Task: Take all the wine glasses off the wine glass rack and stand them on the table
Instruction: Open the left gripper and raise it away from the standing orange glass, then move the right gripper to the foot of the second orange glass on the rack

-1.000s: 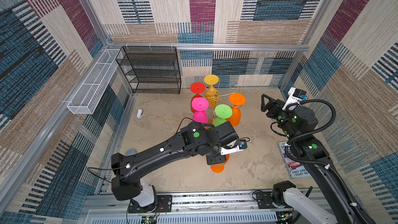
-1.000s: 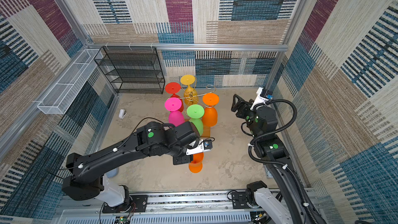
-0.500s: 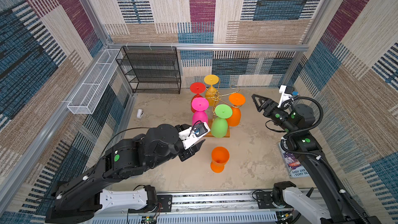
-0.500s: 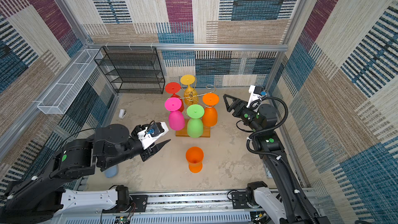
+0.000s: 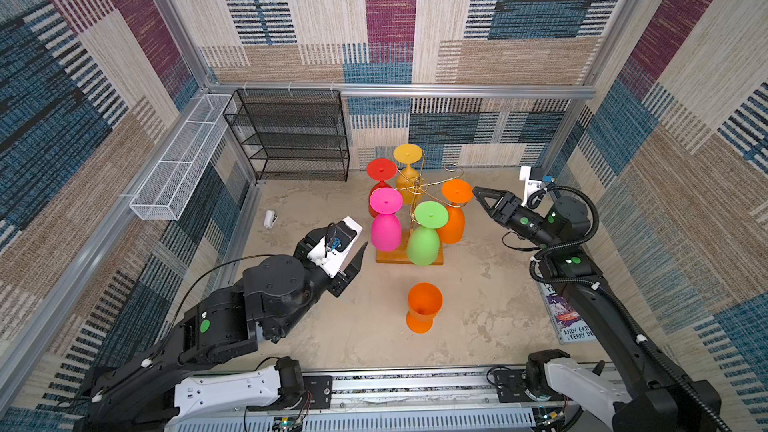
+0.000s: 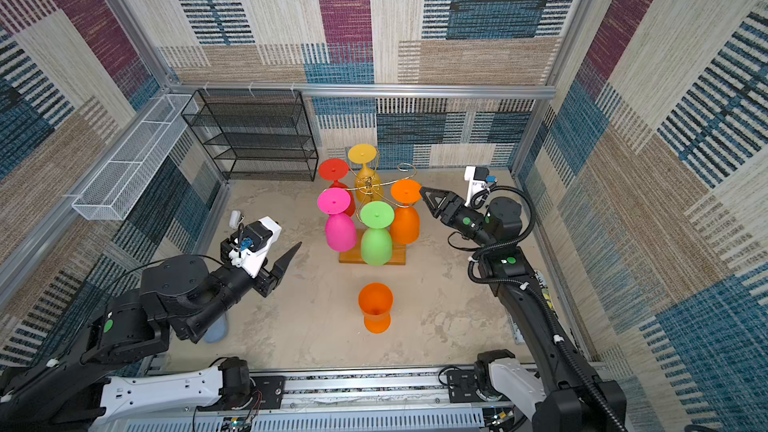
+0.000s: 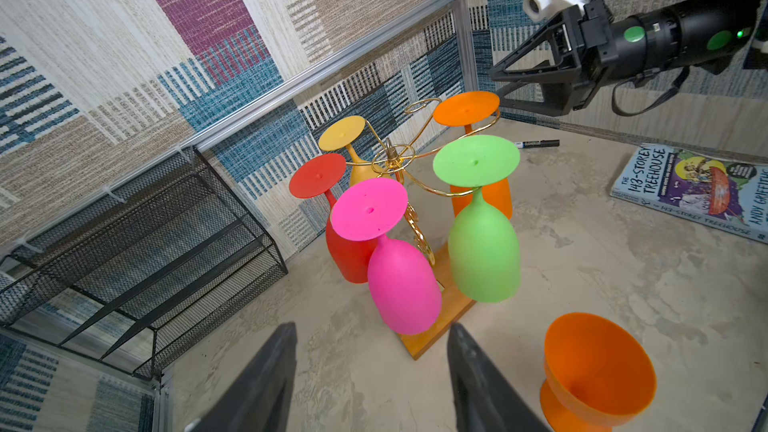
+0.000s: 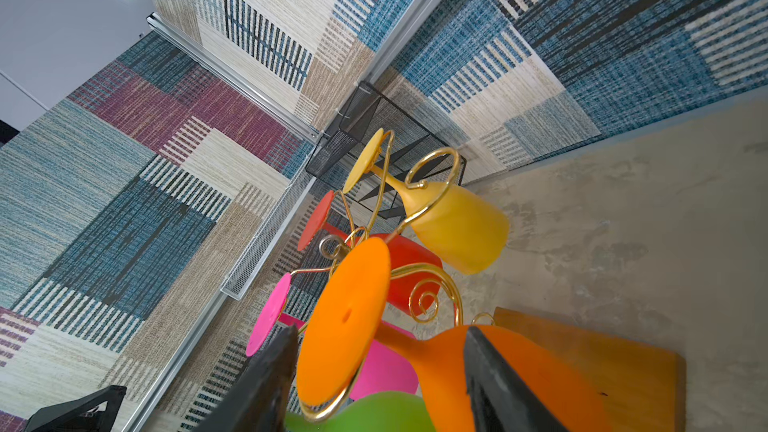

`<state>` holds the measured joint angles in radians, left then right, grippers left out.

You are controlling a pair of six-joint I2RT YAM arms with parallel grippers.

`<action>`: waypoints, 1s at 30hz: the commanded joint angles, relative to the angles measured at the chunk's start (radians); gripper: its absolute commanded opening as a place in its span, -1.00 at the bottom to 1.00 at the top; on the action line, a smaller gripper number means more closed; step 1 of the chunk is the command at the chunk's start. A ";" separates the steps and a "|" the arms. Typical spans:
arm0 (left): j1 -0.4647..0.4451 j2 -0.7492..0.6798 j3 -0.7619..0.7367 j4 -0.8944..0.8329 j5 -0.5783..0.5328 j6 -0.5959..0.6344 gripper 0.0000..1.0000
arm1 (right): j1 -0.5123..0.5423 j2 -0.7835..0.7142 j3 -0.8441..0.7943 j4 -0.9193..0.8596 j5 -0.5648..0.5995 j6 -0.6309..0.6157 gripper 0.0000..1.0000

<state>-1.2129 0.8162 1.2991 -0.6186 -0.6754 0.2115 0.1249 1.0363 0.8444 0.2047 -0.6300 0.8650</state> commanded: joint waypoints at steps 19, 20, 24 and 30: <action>0.035 0.032 -0.012 0.053 0.003 -0.011 0.22 | 0.057 0.096 0.069 0.080 -0.026 0.034 -0.07; 0.036 0.032 -0.014 0.051 0.005 -0.012 0.22 | 0.062 0.097 0.069 0.077 -0.022 0.032 -0.09; 0.041 0.030 -0.018 0.051 0.014 -0.013 0.22 | 0.067 0.097 0.071 0.073 -0.013 0.028 -0.19; 0.048 0.035 -0.026 0.053 0.030 -0.017 0.22 | 0.070 0.093 0.082 0.052 0.004 0.016 -0.28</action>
<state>-1.1671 0.8497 1.2774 -0.5880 -0.6529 0.2115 0.1925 1.1343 0.9138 0.2409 -0.6422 0.8913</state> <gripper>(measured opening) 0.611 0.363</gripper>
